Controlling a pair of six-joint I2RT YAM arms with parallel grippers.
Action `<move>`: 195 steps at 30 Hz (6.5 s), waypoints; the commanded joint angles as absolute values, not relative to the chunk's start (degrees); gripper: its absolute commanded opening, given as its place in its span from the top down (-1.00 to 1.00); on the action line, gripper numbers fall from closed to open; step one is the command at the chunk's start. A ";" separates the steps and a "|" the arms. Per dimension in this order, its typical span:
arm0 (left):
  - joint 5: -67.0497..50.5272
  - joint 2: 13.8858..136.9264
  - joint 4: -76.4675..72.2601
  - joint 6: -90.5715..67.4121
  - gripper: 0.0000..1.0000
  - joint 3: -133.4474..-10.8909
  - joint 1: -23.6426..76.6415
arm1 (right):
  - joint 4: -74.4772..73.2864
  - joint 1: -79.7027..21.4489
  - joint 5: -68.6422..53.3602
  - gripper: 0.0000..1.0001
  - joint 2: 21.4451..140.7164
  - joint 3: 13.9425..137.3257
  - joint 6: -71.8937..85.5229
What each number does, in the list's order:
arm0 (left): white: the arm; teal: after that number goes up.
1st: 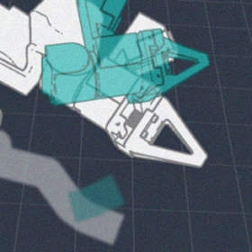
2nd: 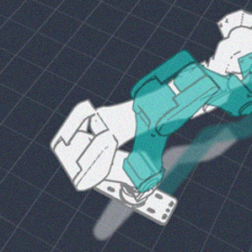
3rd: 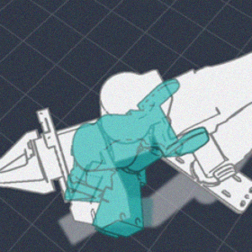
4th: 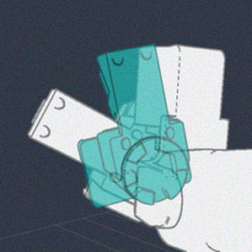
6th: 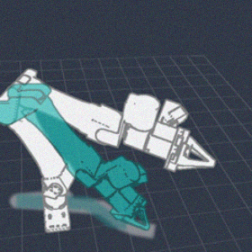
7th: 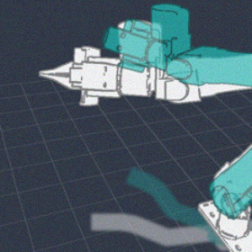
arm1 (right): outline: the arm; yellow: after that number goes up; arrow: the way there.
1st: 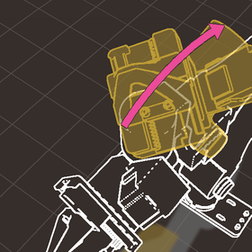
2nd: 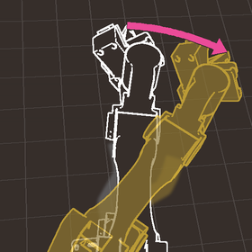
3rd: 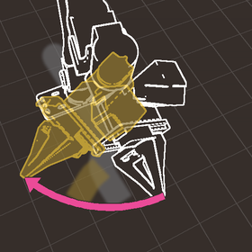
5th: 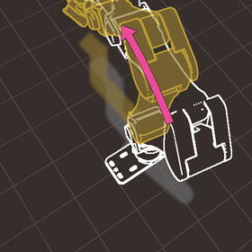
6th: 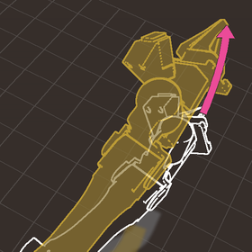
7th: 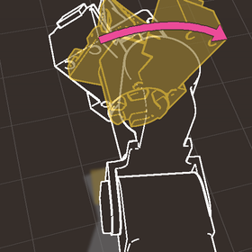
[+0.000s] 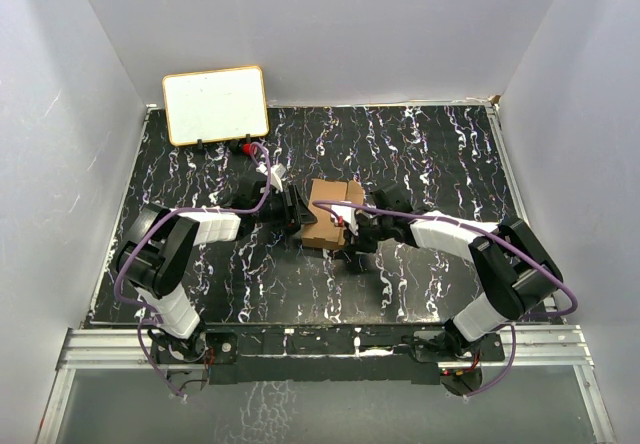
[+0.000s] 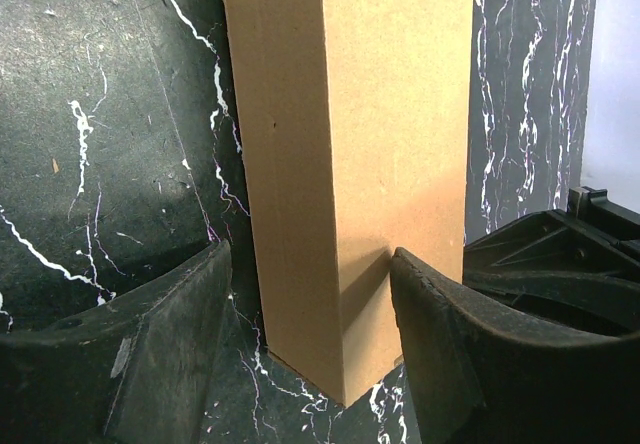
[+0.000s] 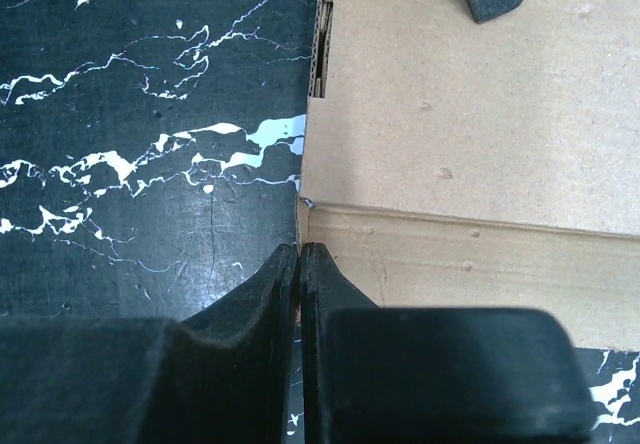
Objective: Fold the paper box
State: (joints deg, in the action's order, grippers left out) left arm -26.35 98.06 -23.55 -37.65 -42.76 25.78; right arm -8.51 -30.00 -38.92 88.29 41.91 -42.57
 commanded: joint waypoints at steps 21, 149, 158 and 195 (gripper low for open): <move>-24.96 98.96 -22.41 -37.64 -0.23 -43.33 25.84 | -8.27 -29.16 -39.44 0.83 89.47 44.82 -34.48; -23.53 96.59 -19.51 -37.41 -0.28 -46.30 28.16 | -28.10 -27.26 -40.33 0.47 93.84 55.50 -42.32; -23.52 96.49 -19.42 -37.34 -0.28 -46.31 28.25 | -29.74 -27.33 -41.45 0.27 92.20 55.73 -43.28; -23.43 98.06 -19.13 -37.95 -0.13 -47.32 29.08 | -26.80 -33.81 -36.04 0.83 95.55 61.24 -33.57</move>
State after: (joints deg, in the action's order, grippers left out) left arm -24.12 98.78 -21.02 -38.59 -45.56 28.14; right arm -28.97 -32.16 -34.98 96.33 57.65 -34.54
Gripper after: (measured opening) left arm 0.566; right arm 0.089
